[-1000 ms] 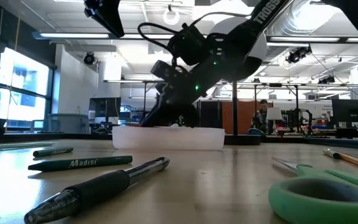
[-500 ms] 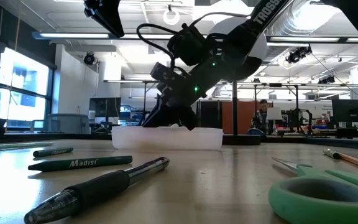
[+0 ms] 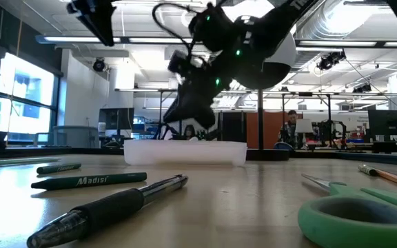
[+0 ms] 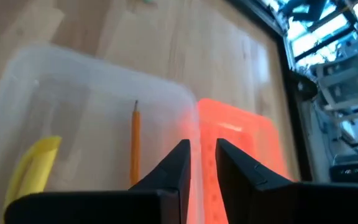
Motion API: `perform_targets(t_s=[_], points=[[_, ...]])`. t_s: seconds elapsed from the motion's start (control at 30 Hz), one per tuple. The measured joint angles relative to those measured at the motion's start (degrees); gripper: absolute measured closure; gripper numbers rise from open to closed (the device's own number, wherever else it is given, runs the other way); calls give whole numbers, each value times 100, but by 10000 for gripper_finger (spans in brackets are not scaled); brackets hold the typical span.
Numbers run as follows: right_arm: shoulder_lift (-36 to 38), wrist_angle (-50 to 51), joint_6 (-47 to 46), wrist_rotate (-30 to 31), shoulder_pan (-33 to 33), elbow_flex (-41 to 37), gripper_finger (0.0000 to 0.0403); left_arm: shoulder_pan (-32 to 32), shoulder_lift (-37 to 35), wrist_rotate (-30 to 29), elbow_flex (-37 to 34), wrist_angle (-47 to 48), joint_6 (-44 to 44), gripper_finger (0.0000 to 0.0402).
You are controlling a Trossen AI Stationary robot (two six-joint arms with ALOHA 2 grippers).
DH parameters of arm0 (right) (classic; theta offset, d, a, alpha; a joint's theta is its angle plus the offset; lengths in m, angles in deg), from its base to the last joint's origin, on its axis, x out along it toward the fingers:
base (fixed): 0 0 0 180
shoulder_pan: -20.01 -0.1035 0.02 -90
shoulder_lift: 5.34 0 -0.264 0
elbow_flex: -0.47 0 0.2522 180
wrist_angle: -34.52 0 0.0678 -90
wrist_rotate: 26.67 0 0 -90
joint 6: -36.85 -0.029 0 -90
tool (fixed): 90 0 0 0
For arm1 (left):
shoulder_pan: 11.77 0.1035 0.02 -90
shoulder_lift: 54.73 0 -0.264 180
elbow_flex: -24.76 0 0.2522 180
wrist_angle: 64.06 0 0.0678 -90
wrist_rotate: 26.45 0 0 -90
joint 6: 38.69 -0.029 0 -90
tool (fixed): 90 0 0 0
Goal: Pick & place school supplies into a supply box
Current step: Put the light blue pencil into the transparent supply box
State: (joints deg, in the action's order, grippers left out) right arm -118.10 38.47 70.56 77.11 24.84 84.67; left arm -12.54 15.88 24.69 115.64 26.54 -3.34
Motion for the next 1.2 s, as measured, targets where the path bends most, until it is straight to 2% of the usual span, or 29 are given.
perform_targets(t_s=[0.27,0.47,0.63,0.73,0.83,0.93,1.2], points=[[617,459,33,27,-278,0,360,-1204,0,-370,0,634,1425,255],[1078,1074,-56,351,-418,0,361,-1994,-13,-768,-121,819,2190,256],[1416,1604,-63,393,-421,0,365,-2407,-406,-843,-1070,780,3221,256],[1567,1802,-63,393,-397,0,368,-2528,-699,-659,-1835,410,3660,257],[1708,1898,-78,395,-349,0,368,-2516,-1067,-312,-2521,-183,3792,257],[1780,1946,-218,493,-304,0,367,-2513,-1395,-211,-3067,-774,3846,257],[1760,2115,-255,499,-211,0,373,-2513,-1784,-145,-3780,-1683,4044,257]])
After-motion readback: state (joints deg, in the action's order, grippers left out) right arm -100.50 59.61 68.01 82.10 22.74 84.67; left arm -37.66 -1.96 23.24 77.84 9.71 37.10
